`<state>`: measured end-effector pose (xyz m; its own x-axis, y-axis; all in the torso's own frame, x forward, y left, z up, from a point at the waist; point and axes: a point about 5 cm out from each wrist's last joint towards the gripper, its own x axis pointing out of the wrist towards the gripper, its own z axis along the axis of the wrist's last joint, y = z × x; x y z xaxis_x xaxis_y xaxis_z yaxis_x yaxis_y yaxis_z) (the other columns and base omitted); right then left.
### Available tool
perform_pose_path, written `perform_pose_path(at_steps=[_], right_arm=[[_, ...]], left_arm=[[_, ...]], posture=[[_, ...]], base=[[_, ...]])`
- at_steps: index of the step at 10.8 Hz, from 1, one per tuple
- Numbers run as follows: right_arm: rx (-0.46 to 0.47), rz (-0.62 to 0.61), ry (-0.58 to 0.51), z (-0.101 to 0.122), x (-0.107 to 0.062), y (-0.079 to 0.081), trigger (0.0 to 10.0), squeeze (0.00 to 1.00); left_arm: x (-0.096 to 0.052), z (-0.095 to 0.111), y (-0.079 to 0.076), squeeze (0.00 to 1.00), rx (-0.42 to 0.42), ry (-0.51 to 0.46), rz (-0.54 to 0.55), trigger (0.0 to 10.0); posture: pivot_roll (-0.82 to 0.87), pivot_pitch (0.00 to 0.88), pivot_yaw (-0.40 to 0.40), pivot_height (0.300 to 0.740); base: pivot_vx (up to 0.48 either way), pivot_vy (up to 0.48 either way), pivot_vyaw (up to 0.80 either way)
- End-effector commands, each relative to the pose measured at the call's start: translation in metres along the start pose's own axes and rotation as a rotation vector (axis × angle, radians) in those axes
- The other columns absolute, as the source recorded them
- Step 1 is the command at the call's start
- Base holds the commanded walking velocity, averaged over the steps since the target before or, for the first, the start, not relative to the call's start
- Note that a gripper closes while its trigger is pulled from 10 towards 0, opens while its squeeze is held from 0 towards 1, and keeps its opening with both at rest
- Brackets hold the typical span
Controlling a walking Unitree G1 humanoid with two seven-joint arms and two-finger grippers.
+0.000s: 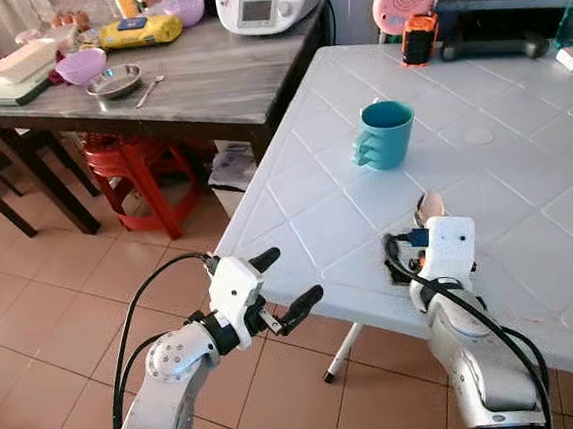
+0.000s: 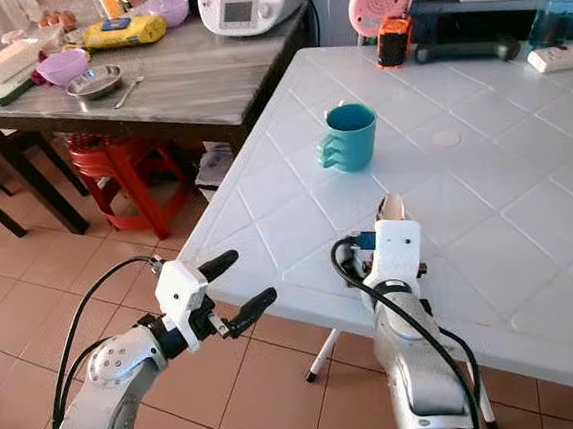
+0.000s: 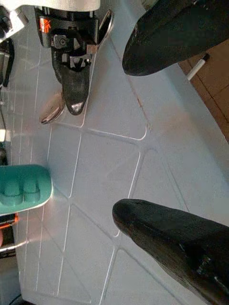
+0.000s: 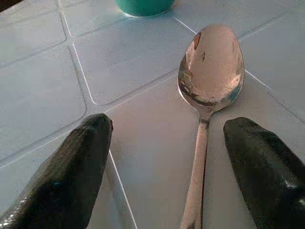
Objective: Setting the table
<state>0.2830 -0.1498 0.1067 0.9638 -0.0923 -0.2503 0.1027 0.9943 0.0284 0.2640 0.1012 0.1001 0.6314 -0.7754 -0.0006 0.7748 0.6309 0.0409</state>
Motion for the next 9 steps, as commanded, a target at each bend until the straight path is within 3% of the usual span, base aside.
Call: perform_pose_path(at_steps=[1,4,7,9], right_arm=[[0.004,-0.022,0.174,-0.032,-0.002,-0.001,1.2,0.00],[0.006,-0.040,0.227,-0.040,-0.002,-0.004,0.0,0.00],[-0.028,-0.106,0.287,-0.051,-0.003,-0.019,0.0,0.00],[-0.028,-0.116,0.299,-0.053,-0.005,-0.020,0.0,0.00]], left_arm=[[-0.001,0.002,0.002,0.00,0.005,0.004,0.000,10.0],[-0.001,0.001,0.001,0.00,0.004,0.005,-0.004,10.0],[-0.001,0.002,0.001,0.00,0.002,0.002,-0.002,10.0],[-0.001,0.002,0.000,0.00,0.003,0.002,-0.006,10.0]], posture=[[-0.08,0.086,0.104,0.740],[-0.08,0.087,0.103,0.740],[-0.08,0.088,0.103,0.740],[-0.08,0.090,0.106,0.740]], base=[[0.000,0.000,0.00],[0.000,0.000,0.00],[0.000,0.000,0.00],[0.000,0.000,0.00]])
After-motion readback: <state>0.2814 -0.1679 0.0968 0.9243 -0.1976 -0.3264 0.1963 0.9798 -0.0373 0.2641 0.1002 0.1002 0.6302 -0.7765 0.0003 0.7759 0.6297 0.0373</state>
